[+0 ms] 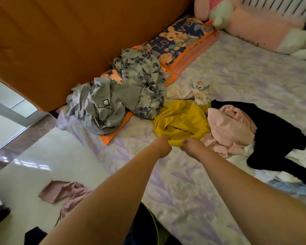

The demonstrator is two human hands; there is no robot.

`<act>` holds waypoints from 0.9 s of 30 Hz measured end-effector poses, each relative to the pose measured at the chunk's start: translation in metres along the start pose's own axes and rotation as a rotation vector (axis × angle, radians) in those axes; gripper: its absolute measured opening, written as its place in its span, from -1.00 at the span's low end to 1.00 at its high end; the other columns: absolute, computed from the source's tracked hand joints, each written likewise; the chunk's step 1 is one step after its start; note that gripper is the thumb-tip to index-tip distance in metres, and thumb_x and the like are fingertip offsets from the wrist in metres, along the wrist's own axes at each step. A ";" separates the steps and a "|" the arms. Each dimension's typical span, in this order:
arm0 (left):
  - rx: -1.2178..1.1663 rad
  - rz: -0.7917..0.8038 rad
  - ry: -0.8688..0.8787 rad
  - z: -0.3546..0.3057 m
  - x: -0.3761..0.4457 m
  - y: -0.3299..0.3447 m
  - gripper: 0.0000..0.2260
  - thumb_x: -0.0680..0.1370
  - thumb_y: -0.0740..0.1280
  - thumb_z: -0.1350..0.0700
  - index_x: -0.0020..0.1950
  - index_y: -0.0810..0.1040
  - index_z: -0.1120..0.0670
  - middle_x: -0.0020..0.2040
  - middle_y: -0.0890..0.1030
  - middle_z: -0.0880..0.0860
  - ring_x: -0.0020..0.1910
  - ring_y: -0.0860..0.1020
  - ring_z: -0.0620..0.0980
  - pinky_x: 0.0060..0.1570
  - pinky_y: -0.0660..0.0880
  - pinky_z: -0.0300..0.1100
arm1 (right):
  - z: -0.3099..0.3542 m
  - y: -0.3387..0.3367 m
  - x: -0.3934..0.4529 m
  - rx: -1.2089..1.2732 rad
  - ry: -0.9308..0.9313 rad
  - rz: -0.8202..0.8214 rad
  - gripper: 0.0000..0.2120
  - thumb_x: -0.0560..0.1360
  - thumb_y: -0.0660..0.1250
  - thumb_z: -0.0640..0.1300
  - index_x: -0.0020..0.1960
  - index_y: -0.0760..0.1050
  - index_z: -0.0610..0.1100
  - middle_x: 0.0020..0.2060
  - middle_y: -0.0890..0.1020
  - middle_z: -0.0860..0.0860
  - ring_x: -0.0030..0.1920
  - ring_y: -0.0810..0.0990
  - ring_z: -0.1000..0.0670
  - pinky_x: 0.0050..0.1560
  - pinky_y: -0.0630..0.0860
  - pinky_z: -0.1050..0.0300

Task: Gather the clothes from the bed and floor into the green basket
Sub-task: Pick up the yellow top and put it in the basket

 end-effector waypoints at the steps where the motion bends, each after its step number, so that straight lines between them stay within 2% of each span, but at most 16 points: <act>1: -0.023 0.009 -0.012 0.008 0.018 -0.001 -0.58 0.63 0.17 0.21 0.50 0.26 0.17 0.48 0.31 0.20 0.43 0.32 0.20 0.36 0.26 -0.08 | 0.001 0.005 0.018 -0.017 0.002 -0.008 -0.60 0.61 0.19 -0.08 0.41 0.38 -0.19 0.36 0.45 -0.20 0.35 0.42 -0.22 0.28 0.38 0.05; 4: -0.159 0.014 -0.083 0.035 0.056 0.006 -0.54 0.62 0.20 0.21 0.52 0.22 0.14 0.45 0.34 0.21 0.40 0.37 0.17 0.34 0.30 -0.11 | -0.005 0.020 0.056 -0.013 0.015 0.005 -0.61 0.59 0.21 -0.09 0.40 0.39 -0.15 0.37 0.44 -0.18 0.35 0.42 -0.21 0.27 0.38 0.07; 6: -0.327 0.040 -0.164 0.058 0.086 0.020 -0.52 0.58 0.24 0.20 0.50 0.26 0.08 0.39 0.42 0.24 0.32 0.46 0.20 0.30 0.41 -0.02 | -0.009 0.035 0.089 -0.022 0.021 0.011 -0.60 0.58 0.24 -0.09 0.40 0.40 -0.13 0.36 0.45 -0.17 0.34 0.43 -0.19 0.23 0.41 0.09; 9: -0.515 0.062 -0.241 0.091 0.114 0.038 -0.53 0.57 0.24 0.21 0.48 0.29 0.05 0.33 0.48 0.24 0.23 0.53 0.22 0.21 0.48 0.07 | -0.008 0.052 0.127 -0.087 0.002 0.008 -0.58 0.55 0.27 -0.09 0.40 0.41 -0.08 0.40 0.39 -0.15 0.36 0.42 -0.16 0.24 0.40 0.10; 10: -0.563 0.072 -0.256 0.104 0.128 0.045 -0.53 0.58 0.22 0.22 0.48 0.28 0.05 0.31 0.50 0.24 0.14 0.55 0.20 0.13 0.51 0.07 | -0.008 0.063 0.148 -0.095 0.007 0.013 -0.57 0.54 0.28 -0.10 0.40 0.41 -0.06 0.42 0.35 -0.16 0.36 0.41 -0.16 0.26 0.39 0.09; 12: -0.682 0.085 -0.303 0.122 0.139 0.053 -0.57 0.60 0.18 0.25 0.47 0.28 0.07 0.21 0.54 0.25 -0.10 0.52 0.13 -0.21 0.49 -0.03 | -0.003 0.075 0.172 -0.117 -0.002 0.036 -0.58 0.53 0.29 -0.10 0.38 0.42 -0.03 0.48 0.23 -0.15 0.40 0.38 -0.14 0.32 0.37 0.08; 13: -0.721 0.088 -0.325 0.130 0.143 0.058 -0.59 0.61 0.18 0.25 0.46 0.29 0.06 0.14 0.54 0.23 -0.17 0.50 0.09 -0.31 0.43 -0.15 | 0.000 0.080 0.182 -0.121 -0.009 0.046 -0.59 0.53 0.30 -0.09 0.37 0.43 -0.01 0.52 0.15 -0.13 0.42 0.36 -0.13 0.35 0.36 0.08; 14: -0.759 0.086 -0.342 0.142 0.154 0.065 -0.59 0.61 0.18 0.25 0.46 0.29 0.05 0.10 0.54 0.22 -0.20 0.49 0.06 -0.32 0.38 -0.22 | 0.003 0.088 0.198 -0.128 -0.013 0.050 -0.61 0.54 0.29 -0.08 0.35 0.43 0.00 0.54 0.08 -0.12 0.44 0.34 -0.12 0.36 0.36 0.08; 17: -0.863 0.086 -0.363 0.157 0.168 0.071 -0.61 0.64 0.15 0.25 0.47 0.28 0.05 0.07 0.55 0.18 -0.22 0.51 0.03 -0.28 0.36 -0.23 | 0.015 0.101 0.226 -0.153 -0.033 0.060 -0.69 0.57 0.23 -0.10 0.29 0.49 -0.02 0.57 -0.01 -0.11 0.48 0.29 -0.11 0.35 0.37 0.08; 19: -0.906 0.118 -0.371 0.161 0.178 0.074 -0.61 0.66 0.12 0.24 0.49 0.24 0.07 0.17 0.54 0.21 -0.11 0.55 0.09 -0.23 0.38 -0.20 | 0.022 0.113 0.242 -0.170 -0.036 0.087 -0.67 0.59 0.17 -0.14 0.32 0.49 -0.11 0.55 0.11 -0.17 0.46 0.31 -0.13 0.36 0.37 0.06; 21: -0.953 0.166 -0.394 0.158 0.184 0.069 -0.69 0.68 0.09 0.18 0.43 0.29 0.11 0.27 0.50 0.20 0.12 0.54 0.17 -0.08 0.38 -0.14 | 0.024 0.123 0.254 -0.137 -0.008 0.094 -0.61 0.58 0.18 -0.16 0.39 0.40 -0.22 0.51 0.22 -0.20 0.41 0.37 -0.19 0.34 0.38 0.03; 23: -0.984 0.177 -0.410 0.156 0.191 0.068 -0.77 0.69 0.05 0.08 0.28 0.39 0.11 0.20 0.52 0.15 0.07 0.53 0.10 -0.04 0.35 -0.14 | 0.021 0.132 0.257 -0.048 0.033 0.105 -0.59 0.53 0.29 -0.15 0.34 0.44 -0.28 0.37 0.43 -0.23 0.33 0.46 -0.21 0.24 0.43 0.05; 25: -1.003 0.089 -0.451 0.160 0.200 0.070 -0.67 0.67 0.10 -0.05 0.32 0.38 0.11 0.21 0.54 0.14 0.02 0.53 0.09 0.02 0.42 -0.11 | 0.017 0.143 0.252 0.096 0.056 0.161 -0.66 0.49 0.38 -0.11 0.21 0.56 -0.24 0.19 0.59 -0.19 0.22 0.55 -0.18 0.20 0.48 0.07; 27: -0.997 -0.012 -0.516 0.168 0.207 0.072 -0.50 0.61 0.12 -0.22 0.34 0.39 0.14 0.16 0.56 0.12 0.06 0.57 0.12 0.15 0.49 -0.01 | 0.014 0.153 0.238 0.381 0.098 0.220 -0.79 0.49 0.40 -0.11 0.10 0.58 -0.13 0.08 0.62 -0.12 0.10 0.59 -0.12 0.18 0.51 -0.02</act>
Point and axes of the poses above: each hand's wrist, its own x-axis towards the middle knuckle, its own y-axis out of the palm, z = x × y, the point moved 4 cm from there along x, towards the middle knuckle
